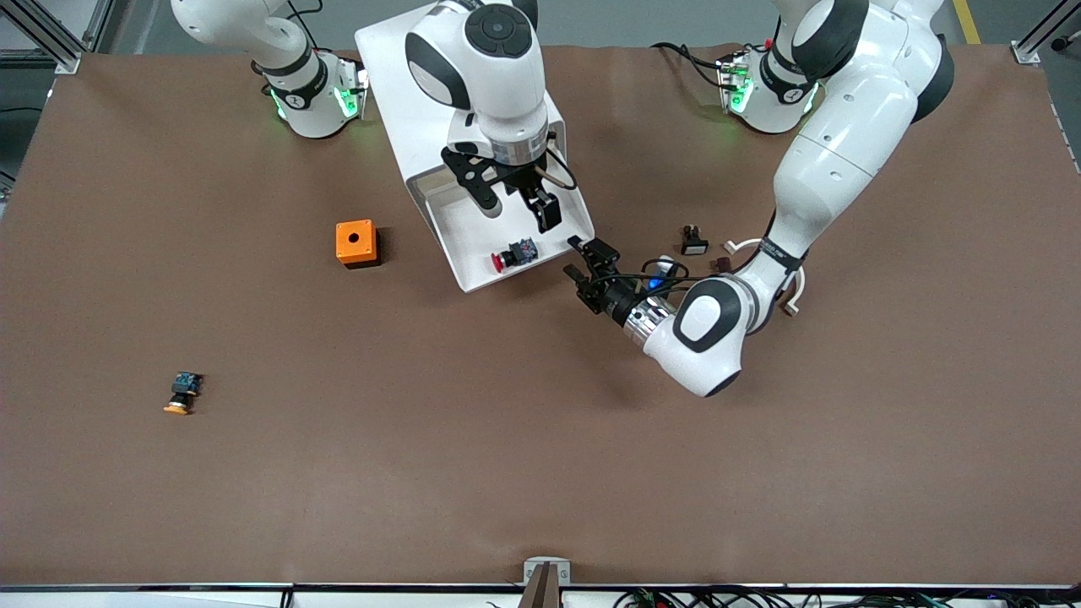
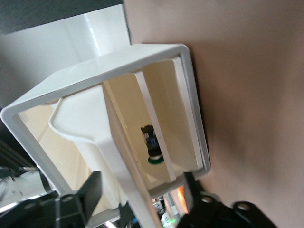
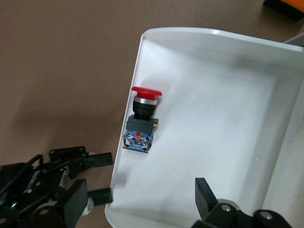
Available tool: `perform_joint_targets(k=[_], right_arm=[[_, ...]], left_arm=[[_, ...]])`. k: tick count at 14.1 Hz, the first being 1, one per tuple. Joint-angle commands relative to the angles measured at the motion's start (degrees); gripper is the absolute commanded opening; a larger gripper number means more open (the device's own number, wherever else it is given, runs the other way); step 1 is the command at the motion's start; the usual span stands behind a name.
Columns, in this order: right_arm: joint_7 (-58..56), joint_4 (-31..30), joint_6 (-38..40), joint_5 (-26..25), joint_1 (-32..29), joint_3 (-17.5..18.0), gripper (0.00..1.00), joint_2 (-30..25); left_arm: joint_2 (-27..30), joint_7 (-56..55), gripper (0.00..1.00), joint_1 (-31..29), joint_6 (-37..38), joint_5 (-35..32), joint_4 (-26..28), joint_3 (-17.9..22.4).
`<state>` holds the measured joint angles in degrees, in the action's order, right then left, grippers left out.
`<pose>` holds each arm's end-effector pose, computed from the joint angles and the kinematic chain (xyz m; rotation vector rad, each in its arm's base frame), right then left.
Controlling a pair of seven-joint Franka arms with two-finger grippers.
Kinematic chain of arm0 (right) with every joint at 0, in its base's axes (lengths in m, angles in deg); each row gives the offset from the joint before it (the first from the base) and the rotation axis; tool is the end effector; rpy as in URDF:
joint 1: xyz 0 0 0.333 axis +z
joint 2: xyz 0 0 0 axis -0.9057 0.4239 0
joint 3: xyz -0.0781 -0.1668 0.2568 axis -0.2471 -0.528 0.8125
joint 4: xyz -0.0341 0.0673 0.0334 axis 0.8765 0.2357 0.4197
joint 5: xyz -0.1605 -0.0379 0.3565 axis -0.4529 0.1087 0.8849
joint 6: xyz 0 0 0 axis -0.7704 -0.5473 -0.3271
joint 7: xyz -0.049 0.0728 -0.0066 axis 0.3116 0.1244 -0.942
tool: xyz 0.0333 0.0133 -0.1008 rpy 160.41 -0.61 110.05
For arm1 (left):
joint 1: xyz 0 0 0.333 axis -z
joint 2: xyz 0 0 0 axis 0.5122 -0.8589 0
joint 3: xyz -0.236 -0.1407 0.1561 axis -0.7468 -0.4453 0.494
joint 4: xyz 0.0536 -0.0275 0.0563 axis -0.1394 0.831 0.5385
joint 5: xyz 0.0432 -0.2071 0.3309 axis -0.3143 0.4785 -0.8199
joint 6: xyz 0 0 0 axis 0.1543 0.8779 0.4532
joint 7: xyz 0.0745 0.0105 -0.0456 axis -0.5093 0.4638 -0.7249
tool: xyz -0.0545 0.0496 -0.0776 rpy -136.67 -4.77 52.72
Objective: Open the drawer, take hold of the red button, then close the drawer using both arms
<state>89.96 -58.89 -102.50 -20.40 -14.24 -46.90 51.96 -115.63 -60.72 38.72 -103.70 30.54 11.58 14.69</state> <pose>0.4171 0.4945 0.4282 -2.7358 1.4075 -0.0465 0.5654 -0.3715 0.1867 -1.3313 -1.8523 1.7537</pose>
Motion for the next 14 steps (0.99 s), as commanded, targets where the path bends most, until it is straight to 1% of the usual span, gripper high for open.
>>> perform_joint_targets(k=[1, 3, 4, 5, 8, 10, 12, 14], right_arm=[[1.18, 0.92, -0.76, -1.49, -0.14, -0.47, 1.0, 1.7], [3.97, 1.27, -1.37, -2.18, -0.14, -0.56, 1.0, 3.11], [5.47, 1.36, -1.98, -3.32, -0.05, -0.56, 1.0, 3.81], [6.36, 1.36, -2.16, -3.85, -0.05, -0.47, 1.0, 4.17], [6.54, 1.19, -3.3, -4.3, -0.14, -0.56, 1.0, 5.84], [6.45, 0.84, -5.15, -4.39, -0.23, -0.56, 1.0, 6.54], [6.45, 0.83, -5.42, -4.74, -0.14, -0.64, 1.0, 7.07], [6.45, 0.75, -5.42, -6.23, -0.23, -0.64, 1.0, 7.69]], left_arm=[[0.47, 9.51, 1.0, -0.79, -0.01, 0.09, -1.43, -0.15], [1.17, 18.91, 1.0, -2.19, 0.6, -0.53, -1.52, -0.33], [1.79, 23.57, 1.0, -2.55, 0.86, -0.79, -1.52, -0.16], [2.31, 29.09, 1.0, -2.64, 1.13, -2.27, -1.52, 0.19], [3.2, 42.11, 1.0, -2.64, 1.66, -12.8, -1.78, 0.64], [3.37, 47.23, 1.0, -2.73, 1.75, -17.38, -3.19, 0.55], [3.46, 49.35, 1.0, -2.73, 1.66, -19.5, -4.85, 0.9], [3.81, 52.16, 1.0, -2.55, 0.61, -24.15, -6.53, 0.46]])
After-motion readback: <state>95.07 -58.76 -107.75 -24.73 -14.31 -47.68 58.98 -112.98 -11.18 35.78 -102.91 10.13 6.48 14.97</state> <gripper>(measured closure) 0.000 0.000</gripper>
